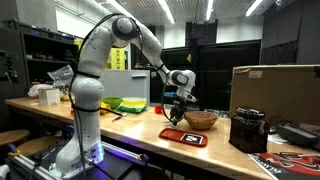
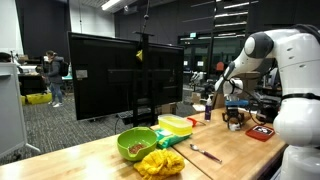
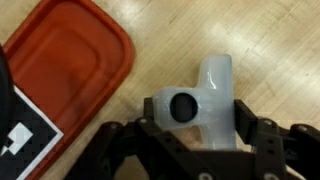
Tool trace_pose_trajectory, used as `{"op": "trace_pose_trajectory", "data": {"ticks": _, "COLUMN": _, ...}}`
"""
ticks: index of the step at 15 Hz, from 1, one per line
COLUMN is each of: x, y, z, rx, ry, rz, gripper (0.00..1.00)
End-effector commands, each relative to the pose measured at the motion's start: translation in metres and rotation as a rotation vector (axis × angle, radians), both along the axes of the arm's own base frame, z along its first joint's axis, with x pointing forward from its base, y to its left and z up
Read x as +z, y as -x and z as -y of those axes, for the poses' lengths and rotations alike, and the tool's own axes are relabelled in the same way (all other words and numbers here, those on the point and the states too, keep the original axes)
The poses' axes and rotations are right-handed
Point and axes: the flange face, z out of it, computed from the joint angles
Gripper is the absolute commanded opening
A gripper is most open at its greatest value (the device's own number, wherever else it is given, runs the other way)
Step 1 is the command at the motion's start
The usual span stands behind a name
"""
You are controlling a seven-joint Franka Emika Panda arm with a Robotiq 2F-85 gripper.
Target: Put the white object in the green bowl on the left.
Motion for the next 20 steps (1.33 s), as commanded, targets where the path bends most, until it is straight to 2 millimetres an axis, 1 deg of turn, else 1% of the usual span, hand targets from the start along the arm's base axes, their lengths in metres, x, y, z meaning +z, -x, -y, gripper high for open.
{"op": "trace_pose_trajectory", "data": {"ticks": 1, "x": 0.03, "y": 0.015, "z": -0.006, "rx": 0.005, "ry": 0.015, "rz": -0.045, "gripper": 0.49}}
{"op": "trace_pose_trajectory", "data": {"ticks": 5, "x": 0.061, "y": 0.023, "z": -0.022, "rx": 0.015, "ry": 0.001, "rz": -0.08, "gripper": 0.49}}
{"op": "trace_pose_trajectory", "data": {"ticks": 9, "x": 0.095, "y": 0.03, "z": -0.045, "rx": 0.016, "ry": -0.037, "rz": -0.096, "gripper": 0.49}}
{"op": "trace_pose_trajectory", "data": {"ticks": 14, "x": 0.138, "y": 0.042, "z": -0.08, "rx": 0.048, "ry": -0.057, "rz": -0.095, "gripper": 0.49}}
{"op": "trace_pose_trajectory", "data": {"ticks": 17, "x": 0.162, "y": 0.044, "z": -0.103, "rx": 0.119, "ry": -0.071, "rz": -0.075, "gripper": 0.49}}
{"op": "trace_pose_trajectory", "data": {"ticks": 20, "x": 0.183, "y": 0.041, "z": -0.127, "rx": 0.198, "ry": -0.075, "rz": -0.052, "gripper": 0.49}}
